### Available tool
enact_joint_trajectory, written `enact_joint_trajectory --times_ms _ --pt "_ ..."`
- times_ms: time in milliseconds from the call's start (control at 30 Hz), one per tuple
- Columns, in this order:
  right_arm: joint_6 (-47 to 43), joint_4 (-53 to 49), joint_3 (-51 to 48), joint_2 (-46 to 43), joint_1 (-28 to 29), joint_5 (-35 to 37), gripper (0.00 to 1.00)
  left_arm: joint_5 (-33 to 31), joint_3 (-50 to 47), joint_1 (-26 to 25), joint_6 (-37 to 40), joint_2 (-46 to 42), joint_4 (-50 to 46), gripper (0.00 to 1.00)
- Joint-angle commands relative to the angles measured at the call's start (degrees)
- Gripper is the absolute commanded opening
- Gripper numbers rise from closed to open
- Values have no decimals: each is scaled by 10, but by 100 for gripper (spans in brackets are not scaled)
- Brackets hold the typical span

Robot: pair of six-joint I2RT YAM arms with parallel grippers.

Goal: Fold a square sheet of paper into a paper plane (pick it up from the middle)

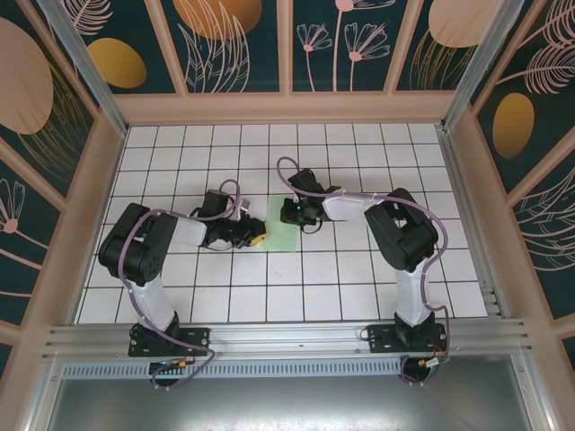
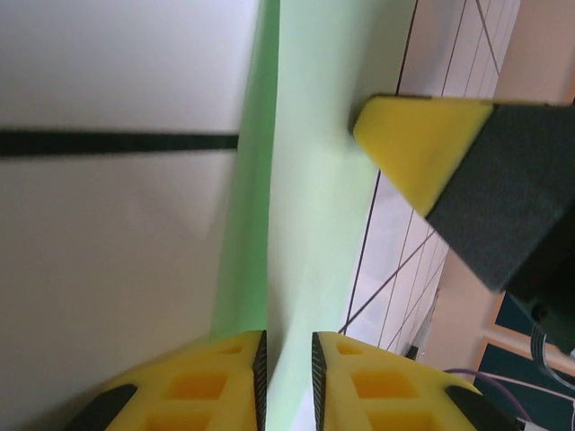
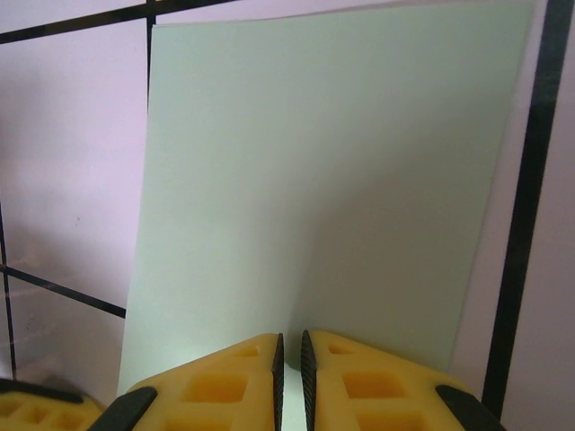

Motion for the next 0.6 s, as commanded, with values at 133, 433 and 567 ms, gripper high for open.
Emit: enact_joint_trajectory --times_ms 133,433,567 --pt "20 -46 8 22 -4 9 19 29 -26 -16 -11 -39 16 22" --pt "28 -43 1 25 -4 -3 19 62 -5 -20 -57 -49 87 21" --pt "33 -33 -6 21 -4 -12 19 62 12 -23 -51 -37 79 23"
